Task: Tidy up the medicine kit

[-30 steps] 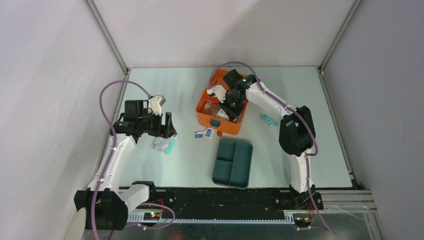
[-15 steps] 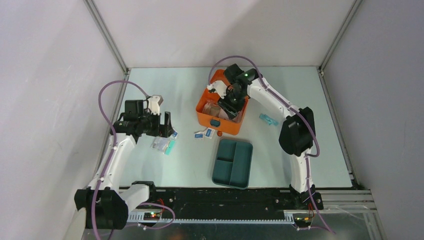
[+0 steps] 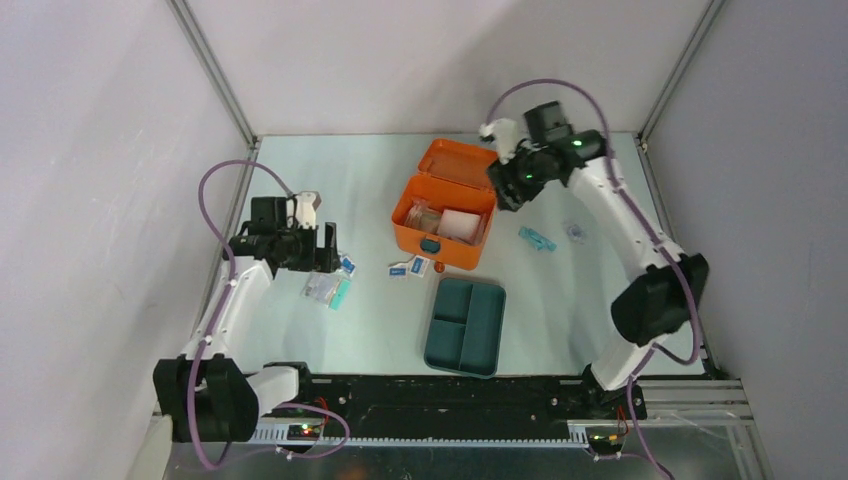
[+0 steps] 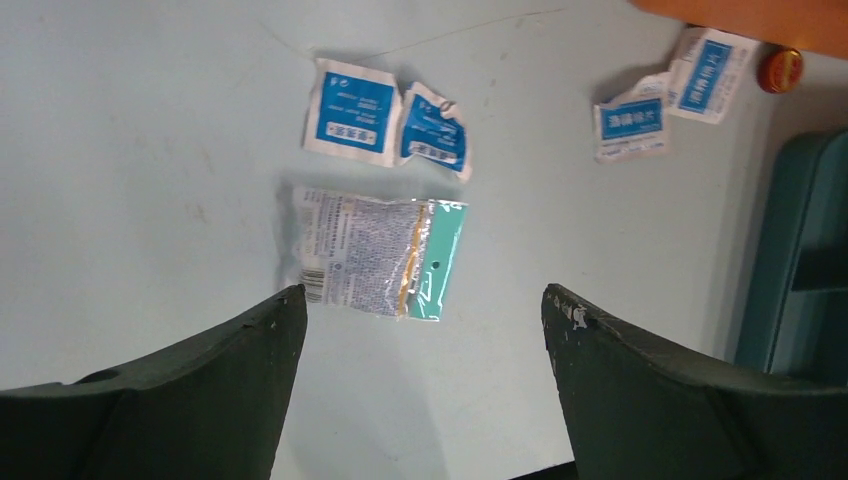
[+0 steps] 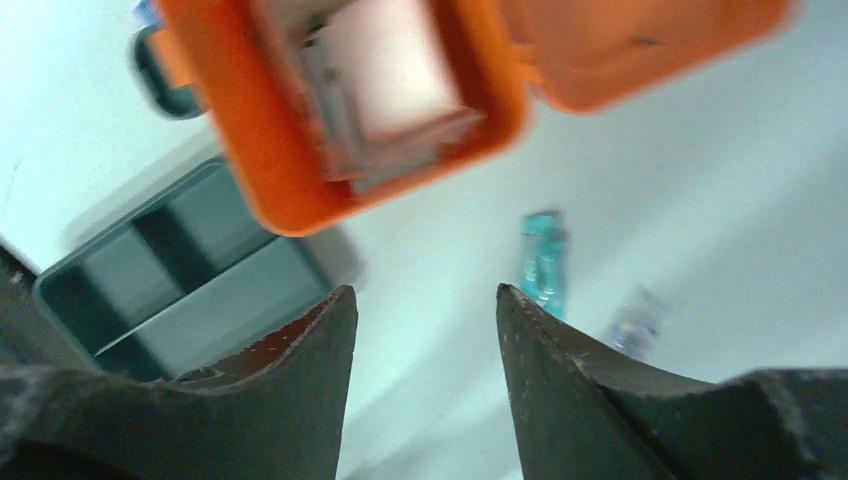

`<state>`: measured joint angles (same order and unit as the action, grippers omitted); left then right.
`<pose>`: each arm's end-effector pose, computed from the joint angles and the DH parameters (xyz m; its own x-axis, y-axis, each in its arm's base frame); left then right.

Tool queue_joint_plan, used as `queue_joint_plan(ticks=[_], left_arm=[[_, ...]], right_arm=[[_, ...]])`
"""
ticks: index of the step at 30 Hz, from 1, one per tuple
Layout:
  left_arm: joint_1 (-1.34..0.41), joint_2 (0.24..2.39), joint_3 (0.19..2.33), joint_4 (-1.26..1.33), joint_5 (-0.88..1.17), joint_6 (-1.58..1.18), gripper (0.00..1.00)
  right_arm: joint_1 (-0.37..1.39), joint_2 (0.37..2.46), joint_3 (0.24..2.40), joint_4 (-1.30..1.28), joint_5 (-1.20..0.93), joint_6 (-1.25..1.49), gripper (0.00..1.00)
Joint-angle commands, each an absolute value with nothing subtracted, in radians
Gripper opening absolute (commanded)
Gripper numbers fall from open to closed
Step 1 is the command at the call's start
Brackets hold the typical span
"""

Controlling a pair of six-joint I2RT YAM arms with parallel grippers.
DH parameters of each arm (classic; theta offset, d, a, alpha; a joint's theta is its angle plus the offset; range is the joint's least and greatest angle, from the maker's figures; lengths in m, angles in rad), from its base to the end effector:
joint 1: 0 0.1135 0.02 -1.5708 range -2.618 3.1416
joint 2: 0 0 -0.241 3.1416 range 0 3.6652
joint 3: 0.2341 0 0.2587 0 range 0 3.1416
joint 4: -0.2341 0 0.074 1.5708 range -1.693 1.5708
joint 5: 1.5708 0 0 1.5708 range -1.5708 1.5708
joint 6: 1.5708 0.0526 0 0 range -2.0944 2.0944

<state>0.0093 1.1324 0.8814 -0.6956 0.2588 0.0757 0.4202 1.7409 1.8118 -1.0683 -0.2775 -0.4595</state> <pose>0.2494 -0.0111 0.2260 -0.7984 0.0657 -0.5985 0.2016 0.9658 -0.1629 0.3366 0.1662 0.3240 -0.4533 -0.6697 -0.5883 -0.8134 0.5807 -0.0343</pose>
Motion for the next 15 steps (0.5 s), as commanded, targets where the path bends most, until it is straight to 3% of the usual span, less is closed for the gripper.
queue_joint_plan(ticks=[1, 3, 5, 10, 15], left_arm=[[0.037, 1.166, 0.939, -0.679, 0.197, 0.05, 0.92], [0.04, 1.178, 0.951, -0.679, 0.216, 0.041, 0.91], [0.038, 1.187, 0.959, -0.679, 0.247, 0.031, 0.91], [0.038, 1.18, 0.955, -0.679, 0.288, 0.032, 0.9], [0.039, 1.175, 0.941, -0.679, 0.228, 0.056, 0.9]], right_arm=[[0.199, 1.605, 1.714, -0.857, -0.367, -0.265, 0.66], [0.067, 1.565, 1.611, -0.731, -0.515, -0.169, 0.83], [-0.029, 1.583, 1.528, -0.67, -0.628, -0.13, 0.92], [-0.12, 1.772, 1.58, -0.792, -0.907, -0.111, 0.89], [-0.114, 1.745, 1.489, -0.669, -0.814, -0.049, 0.88]])
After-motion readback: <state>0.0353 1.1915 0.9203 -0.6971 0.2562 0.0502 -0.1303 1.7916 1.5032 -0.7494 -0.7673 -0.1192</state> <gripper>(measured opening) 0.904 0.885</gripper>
